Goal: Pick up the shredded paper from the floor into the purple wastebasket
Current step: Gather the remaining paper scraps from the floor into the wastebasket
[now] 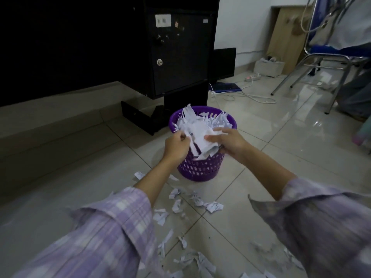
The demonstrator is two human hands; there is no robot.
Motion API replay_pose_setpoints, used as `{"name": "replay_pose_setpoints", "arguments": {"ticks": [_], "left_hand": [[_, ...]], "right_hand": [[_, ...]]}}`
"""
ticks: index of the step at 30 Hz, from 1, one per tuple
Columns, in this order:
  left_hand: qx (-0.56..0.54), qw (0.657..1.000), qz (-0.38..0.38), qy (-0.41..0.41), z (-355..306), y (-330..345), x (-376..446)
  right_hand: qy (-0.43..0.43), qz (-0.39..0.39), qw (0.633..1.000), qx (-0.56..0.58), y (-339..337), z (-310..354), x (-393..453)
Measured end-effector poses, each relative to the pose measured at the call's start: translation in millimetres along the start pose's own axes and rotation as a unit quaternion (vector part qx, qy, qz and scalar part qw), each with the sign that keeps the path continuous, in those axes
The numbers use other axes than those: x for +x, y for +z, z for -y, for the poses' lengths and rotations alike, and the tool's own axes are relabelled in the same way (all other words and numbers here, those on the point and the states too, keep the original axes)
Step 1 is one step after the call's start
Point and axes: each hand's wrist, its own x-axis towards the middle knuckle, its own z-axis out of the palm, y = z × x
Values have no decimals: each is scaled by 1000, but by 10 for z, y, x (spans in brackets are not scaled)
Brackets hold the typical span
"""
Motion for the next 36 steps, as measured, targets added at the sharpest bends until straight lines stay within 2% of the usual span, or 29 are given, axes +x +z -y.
{"name": "replay_pose_setpoints", "arguments": {"ticks": [3,5,7,9,12,16,19,23,27,29,33,36], "left_hand": [[103,992,25,72,-149,-39,178],[169,979,45,102,-186,-24,261],[241,960,65,124,-180,8,340],[311,936,84,142,-138,47,395],[375,905,116,166,-41,107,500],[404,888,136,172,-3,129,650],[426,877,145,166,-19,138,704],[438,871,154,163,19,227,828],[453,860,184,146,29,324,902],[473,848,202,128,12,360,929],[475,849,204,112,-7,402,969],[484,841,220,98,4,421,990]], "right_hand": [[-69,-86,987,-112,-49,175,224],[-114,-141,965,-191,-34,217,341],[-181,-157,930,-279,12,222,435],[-247,-119,885,-377,64,183,529],[-305,-36,786,-536,144,97,695],[-335,-11,712,-617,142,79,910],[-315,14,676,-666,85,76,1018],[-267,5,622,-736,1,94,1164],[-217,-9,583,-783,-62,32,1255],[-191,32,591,-783,-60,30,1270],[-103,159,606,-772,-52,158,1299],[-26,216,579,-786,-92,206,1258]]}}
